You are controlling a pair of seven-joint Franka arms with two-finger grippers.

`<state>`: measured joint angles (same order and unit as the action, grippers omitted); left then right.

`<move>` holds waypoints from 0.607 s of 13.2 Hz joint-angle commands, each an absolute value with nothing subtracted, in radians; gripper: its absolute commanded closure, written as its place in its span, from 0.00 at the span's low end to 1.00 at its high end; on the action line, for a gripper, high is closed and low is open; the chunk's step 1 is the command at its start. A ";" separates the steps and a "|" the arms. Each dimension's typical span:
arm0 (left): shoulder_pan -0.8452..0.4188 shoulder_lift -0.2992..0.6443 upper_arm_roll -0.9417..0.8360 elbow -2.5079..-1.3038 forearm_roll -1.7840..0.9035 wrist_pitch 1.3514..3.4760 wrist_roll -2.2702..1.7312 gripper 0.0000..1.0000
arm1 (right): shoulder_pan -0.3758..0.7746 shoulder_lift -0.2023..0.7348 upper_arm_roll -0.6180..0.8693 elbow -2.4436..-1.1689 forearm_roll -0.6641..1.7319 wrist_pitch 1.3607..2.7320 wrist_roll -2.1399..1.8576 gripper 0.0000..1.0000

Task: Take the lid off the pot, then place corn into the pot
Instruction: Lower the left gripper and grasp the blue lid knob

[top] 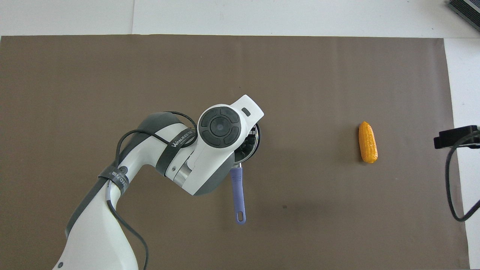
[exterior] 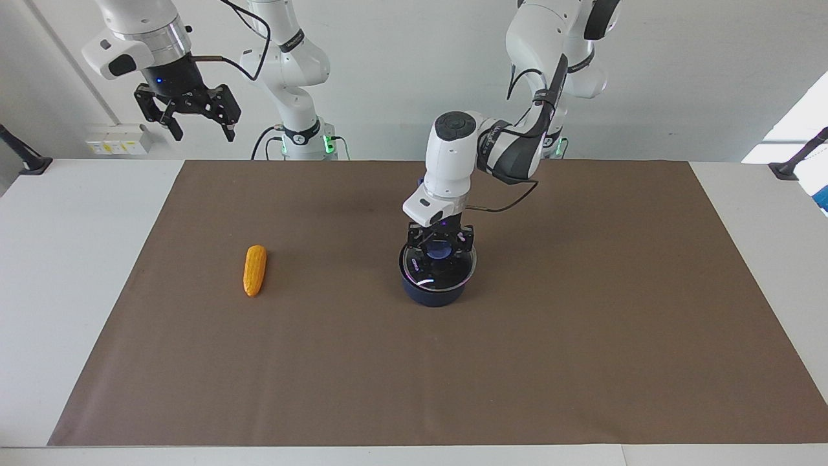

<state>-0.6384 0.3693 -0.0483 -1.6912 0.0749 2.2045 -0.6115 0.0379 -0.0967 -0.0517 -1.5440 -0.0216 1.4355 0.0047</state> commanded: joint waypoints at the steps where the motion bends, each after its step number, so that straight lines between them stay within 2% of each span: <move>1: -0.644 0.368 -0.043 -1.680 0.101 2.192 -0.629 0.72 | 0.031 -0.101 -0.051 -1.543 -0.009 1.442 -0.021 0.00; 6: -0.649 0.367 -0.041 -1.672 0.113 2.189 -0.629 0.77 | 0.031 -0.101 -0.051 -1.543 -0.009 1.442 -0.021 0.00; 7: -0.649 0.364 -0.041 -1.666 0.121 2.184 -0.629 0.79 | 0.031 -0.101 -0.051 -1.543 -0.009 1.442 -0.021 0.00; 8: -0.647 0.356 -0.041 -1.666 0.132 2.172 -0.629 0.86 | 0.031 -0.101 -0.049 -1.543 -0.009 1.442 -0.021 0.00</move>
<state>-0.6388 0.3700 -0.0488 -1.6850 0.0956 2.2036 -0.6115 0.0379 -0.0967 -0.0517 -1.5440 -0.0216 1.4355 0.0047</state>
